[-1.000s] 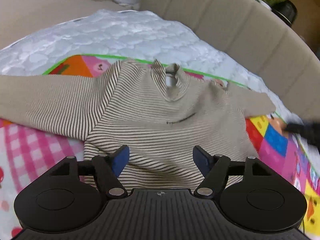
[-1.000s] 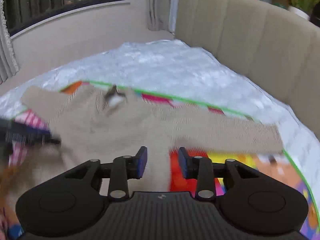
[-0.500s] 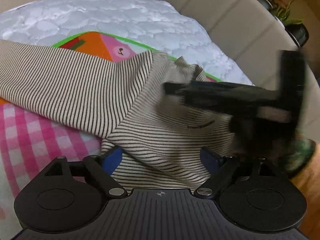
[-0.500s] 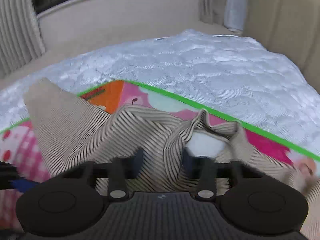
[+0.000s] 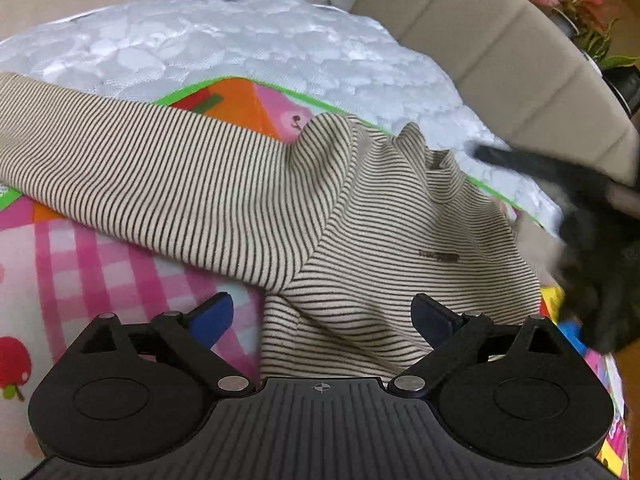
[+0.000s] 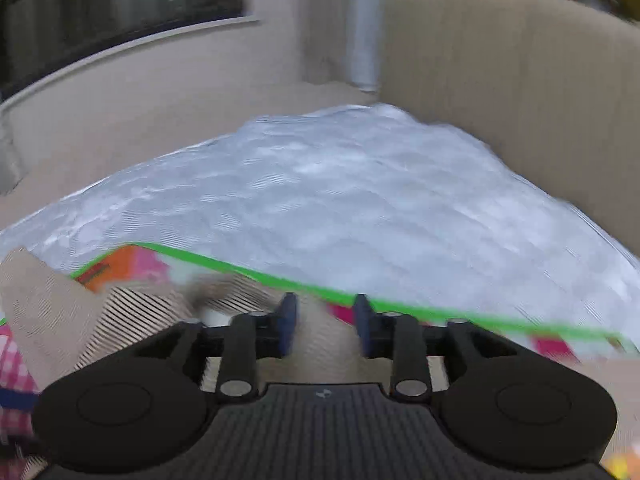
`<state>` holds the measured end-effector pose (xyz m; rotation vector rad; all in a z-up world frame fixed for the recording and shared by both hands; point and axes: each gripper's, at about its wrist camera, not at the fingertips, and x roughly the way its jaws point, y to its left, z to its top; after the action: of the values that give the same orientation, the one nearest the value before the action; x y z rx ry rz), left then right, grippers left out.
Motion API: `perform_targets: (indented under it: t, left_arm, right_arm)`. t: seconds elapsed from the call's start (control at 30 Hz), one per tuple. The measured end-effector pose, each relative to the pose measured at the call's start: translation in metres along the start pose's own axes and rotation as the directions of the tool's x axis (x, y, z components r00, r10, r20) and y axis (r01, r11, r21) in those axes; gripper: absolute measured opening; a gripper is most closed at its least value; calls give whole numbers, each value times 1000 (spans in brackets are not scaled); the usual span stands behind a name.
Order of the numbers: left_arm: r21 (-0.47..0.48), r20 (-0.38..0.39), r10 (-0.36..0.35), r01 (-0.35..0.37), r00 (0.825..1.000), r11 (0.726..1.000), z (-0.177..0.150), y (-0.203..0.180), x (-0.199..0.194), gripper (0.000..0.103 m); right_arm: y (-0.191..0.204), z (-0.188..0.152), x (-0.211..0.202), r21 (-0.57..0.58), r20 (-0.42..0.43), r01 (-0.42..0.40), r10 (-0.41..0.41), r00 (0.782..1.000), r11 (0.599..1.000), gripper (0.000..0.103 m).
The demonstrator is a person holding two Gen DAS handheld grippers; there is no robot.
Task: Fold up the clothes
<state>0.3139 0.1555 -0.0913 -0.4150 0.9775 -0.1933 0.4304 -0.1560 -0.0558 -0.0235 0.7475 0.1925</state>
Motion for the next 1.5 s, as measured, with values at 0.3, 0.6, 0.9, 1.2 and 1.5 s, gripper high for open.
perform_targets:
  t: [0.3,0.6,0.9,1.2,1.5]
  left_arm:
    - [-263,199,81,-27,977,965,30,46,-16,99]
    - [-679,231,457,-194,859,708,46,178,-67,99]
    - [-590,321,612,-353,723,726,48,155,-56,11]
    - [-341,664,467,-319,584,884,53,48,-157,10]
    - [5,685,234,-326,690,945,70,-100,-138,11]
  right_arm:
    - [-115,-76,-55,343,-89,184,-163,983,921,38]
    - [-95,-122,-78,336,-138,137,-95,986,932,44]
    - [-57,-110,-129,268,-23,28,-23,999,963,51]
    - [-61,-154,-166,310,92,-67,40,995,948,58]
    - [-90,-200,-169,367,106,-79,42,993,927,58]
